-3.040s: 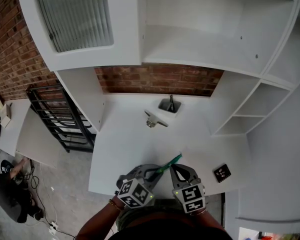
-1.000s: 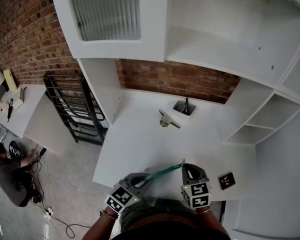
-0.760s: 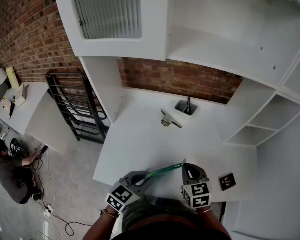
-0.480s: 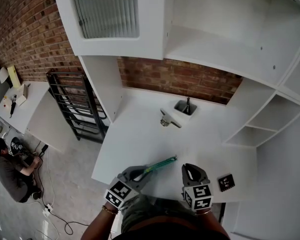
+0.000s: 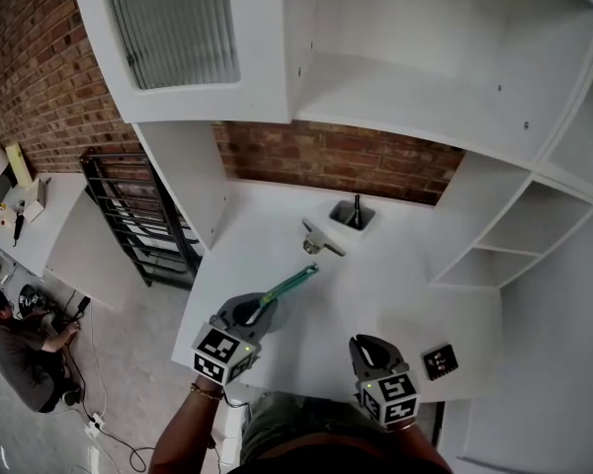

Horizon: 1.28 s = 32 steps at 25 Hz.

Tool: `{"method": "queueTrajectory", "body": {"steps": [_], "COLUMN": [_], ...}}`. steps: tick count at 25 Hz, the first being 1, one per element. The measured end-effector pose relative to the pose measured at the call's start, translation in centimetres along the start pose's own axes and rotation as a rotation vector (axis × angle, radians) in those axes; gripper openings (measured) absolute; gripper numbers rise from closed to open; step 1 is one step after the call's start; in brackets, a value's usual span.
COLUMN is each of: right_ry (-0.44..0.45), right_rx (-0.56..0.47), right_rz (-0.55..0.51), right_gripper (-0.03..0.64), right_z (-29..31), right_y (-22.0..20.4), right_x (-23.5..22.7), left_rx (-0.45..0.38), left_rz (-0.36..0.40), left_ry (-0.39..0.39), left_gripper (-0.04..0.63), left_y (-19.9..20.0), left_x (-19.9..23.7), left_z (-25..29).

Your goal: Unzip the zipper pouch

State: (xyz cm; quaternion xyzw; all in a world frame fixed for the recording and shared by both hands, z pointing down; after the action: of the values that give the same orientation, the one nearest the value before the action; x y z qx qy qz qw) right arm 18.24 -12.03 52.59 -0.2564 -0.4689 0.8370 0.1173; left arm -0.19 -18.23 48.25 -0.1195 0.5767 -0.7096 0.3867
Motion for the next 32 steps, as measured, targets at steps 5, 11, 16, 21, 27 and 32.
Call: {"method": "queueTrajectory", "body": {"steps": [5, 11, 16, 21, 27, 32], "right_ry": [0.040, 0.019, 0.017, 0.014, 0.026, 0.055], "right_rx": [0.010, 0.041, 0.032, 0.042, 0.049, 0.041], "right_rz": [0.015, -0.007, -0.010, -0.020, -0.012, -0.027], "right_gripper": [0.038, 0.038, 0.038, 0.038, 0.038, 0.038], "right_z": [-0.3, -0.9, -1.1, -1.3, -0.8, -0.8], "right_y": [0.2, -0.7, -0.4, -0.8, -0.6, 0.1], "right_x": [0.0, -0.8, -0.8, -0.8, -0.2, 0.9], "left_rx": [-0.012, -0.059, -0.049, -0.035, -0.020, 0.020], "left_rz": [0.018, -0.018, 0.039, -0.035, -0.201, -0.255], "left_ry": [0.023, 0.006, -0.005, -0.057, -0.080, -0.101], "left_gripper": [0.021, 0.021, 0.021, 0.021, 0.021, 0.021], "left_y": [0.9, 0.6, -1.1, -3.9, -6.6, -8.6], "left_x": [3.2, 6.2, 7.3, 5.6, 4.0, 1.7], "left_z": [3.0, 7.3, 9.8, 10.8, 11.0, 11.2]}}
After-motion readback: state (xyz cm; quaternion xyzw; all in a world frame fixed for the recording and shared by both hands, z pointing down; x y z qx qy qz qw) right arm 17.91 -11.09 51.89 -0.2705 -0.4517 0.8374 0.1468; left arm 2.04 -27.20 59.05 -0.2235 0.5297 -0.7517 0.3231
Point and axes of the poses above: the fingertips, and each gripper's own axes: z forward along the fingers, x to its left, y out of its top, the point moved 2 cm from there along -z, backward along the fingers, and after that the axes turned 15 degrees about z, right-handed, at the moved point
